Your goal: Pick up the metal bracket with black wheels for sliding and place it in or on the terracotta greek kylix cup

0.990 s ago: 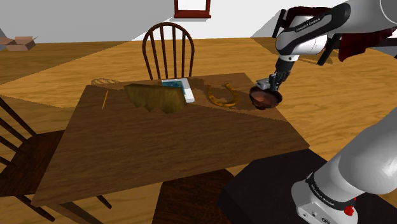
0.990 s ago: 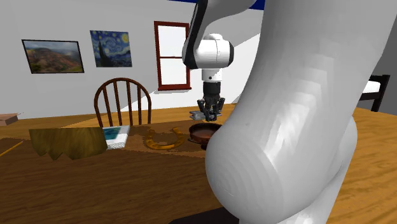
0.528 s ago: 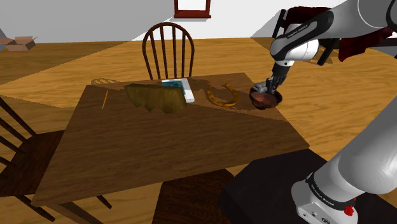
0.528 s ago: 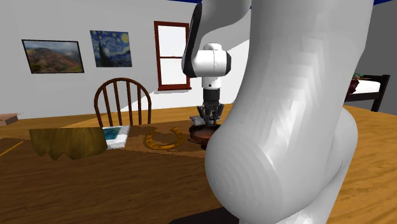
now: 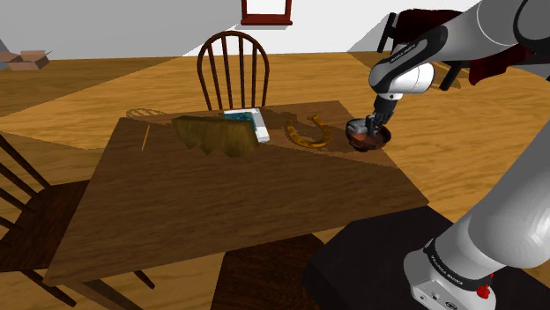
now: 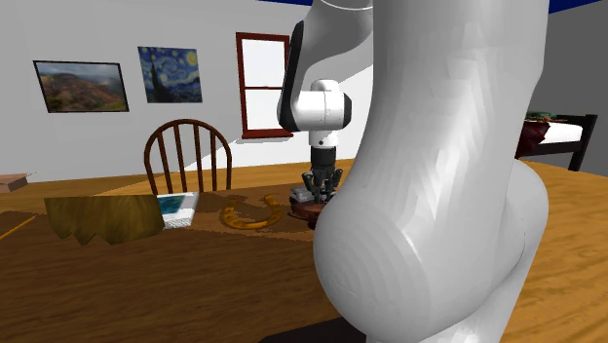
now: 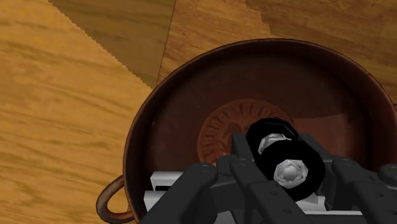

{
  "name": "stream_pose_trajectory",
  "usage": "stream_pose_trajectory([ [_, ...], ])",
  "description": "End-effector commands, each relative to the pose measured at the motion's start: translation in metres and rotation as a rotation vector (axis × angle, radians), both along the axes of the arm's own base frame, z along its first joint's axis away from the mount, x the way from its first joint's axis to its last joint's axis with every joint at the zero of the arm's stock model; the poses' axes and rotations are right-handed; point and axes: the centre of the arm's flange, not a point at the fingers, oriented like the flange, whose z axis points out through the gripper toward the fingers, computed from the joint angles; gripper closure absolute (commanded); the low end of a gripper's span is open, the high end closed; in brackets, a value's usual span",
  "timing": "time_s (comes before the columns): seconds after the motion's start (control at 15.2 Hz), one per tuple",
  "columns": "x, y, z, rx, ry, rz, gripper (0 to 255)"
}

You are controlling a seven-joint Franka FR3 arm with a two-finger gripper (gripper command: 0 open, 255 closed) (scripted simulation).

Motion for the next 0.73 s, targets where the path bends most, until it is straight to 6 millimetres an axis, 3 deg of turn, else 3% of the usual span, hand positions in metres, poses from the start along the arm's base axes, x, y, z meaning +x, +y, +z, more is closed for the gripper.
stream_pose_trajectory([
  [0.0,0.0000,0.0000,-0.0006,0.000,-0.001,0.000,255],
  [0.26,0.0000,0.0000,-0.0006,0.000,-0.001,0.000,255],
  [0.33,0.0000,0.0001,-0.0006,0.000,-0.001,0.000,0],
  [0.66,0.0001,0.0001,-0.0006,0.000,-0.001,0.000,0],
])
